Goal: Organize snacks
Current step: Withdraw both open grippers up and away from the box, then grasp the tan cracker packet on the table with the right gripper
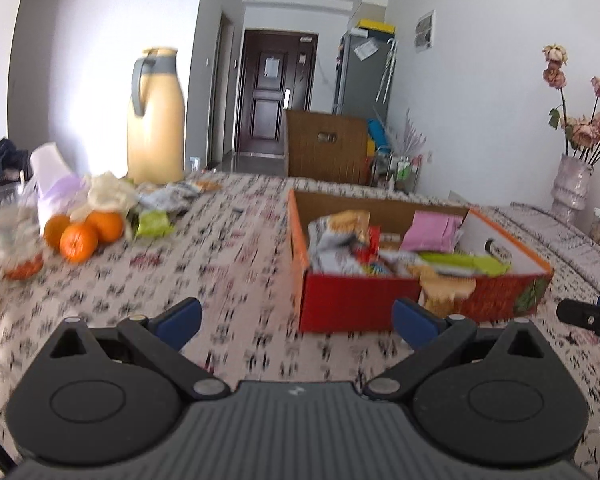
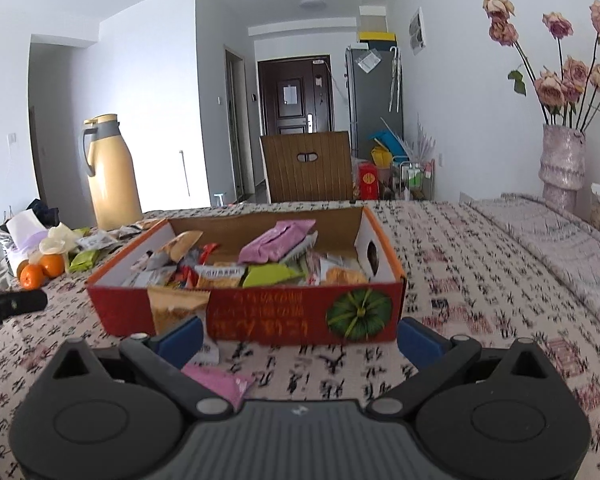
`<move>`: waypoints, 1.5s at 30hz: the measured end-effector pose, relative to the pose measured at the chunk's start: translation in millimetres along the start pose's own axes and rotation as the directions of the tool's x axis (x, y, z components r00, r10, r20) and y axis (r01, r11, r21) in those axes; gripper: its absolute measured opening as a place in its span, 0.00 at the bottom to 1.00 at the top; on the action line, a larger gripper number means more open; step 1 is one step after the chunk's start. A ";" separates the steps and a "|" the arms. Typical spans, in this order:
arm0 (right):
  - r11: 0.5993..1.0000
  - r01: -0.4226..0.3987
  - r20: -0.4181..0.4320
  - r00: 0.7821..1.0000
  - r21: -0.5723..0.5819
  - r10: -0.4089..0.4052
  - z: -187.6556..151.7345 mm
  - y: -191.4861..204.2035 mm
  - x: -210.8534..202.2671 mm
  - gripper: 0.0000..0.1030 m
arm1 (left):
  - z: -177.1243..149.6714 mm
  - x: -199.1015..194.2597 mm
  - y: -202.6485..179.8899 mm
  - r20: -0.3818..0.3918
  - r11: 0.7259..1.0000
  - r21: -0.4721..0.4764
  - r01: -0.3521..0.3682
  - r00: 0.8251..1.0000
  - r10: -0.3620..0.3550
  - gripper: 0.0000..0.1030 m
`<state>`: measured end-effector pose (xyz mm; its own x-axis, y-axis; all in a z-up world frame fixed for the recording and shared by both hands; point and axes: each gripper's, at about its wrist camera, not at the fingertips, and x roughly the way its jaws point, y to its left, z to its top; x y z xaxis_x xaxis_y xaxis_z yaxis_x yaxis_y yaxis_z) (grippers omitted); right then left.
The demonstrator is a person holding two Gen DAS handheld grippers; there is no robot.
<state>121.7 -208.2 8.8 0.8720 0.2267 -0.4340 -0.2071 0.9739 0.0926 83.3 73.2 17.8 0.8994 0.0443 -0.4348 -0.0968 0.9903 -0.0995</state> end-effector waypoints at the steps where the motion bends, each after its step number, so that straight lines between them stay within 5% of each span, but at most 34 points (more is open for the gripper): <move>1: 1.000 -0.002 -0.004 1.000 0.001 0.002 -2.1 1.2 -1.2 1.00 | -3.7 -1.9 1.8 -0.005 1.000 -0.009 0.003 1.000 -0.003 1.00; 31: 0.992 -0.106 -0.161 0.982 -0.067 0.094 -53.8 82.6 -11.4 0.99 | -39.6 -31.3 11.8 -0.070 0.998 -0.026 0.059 0.996 -0.061 1.00; 40: 0.988 -0.150 -0.206 0.969 -0.049 0.137 -69.8 84.3 -5.9 0.72 | -43.1 -36.3 5.9 -0.077 0.998 -0.019 0.064 0.995 -0.066 1.00; 45: 0.982 -0.175 -0.196 0.968 -0.065 0.160 -72.4 82.4 -13.2 0.42 | -44.3 -39.7 0.7 -0.077 0.998 -0.010 0.065 0.995 -0.066 1.00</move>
<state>61.0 -131.7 -42.7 0.7236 0.3731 -0.5807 -0.3852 0.9164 0.1087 28.6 66.3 -4.7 0.8684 -0.0310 -0.4949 -0.0423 0.9898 -0.1361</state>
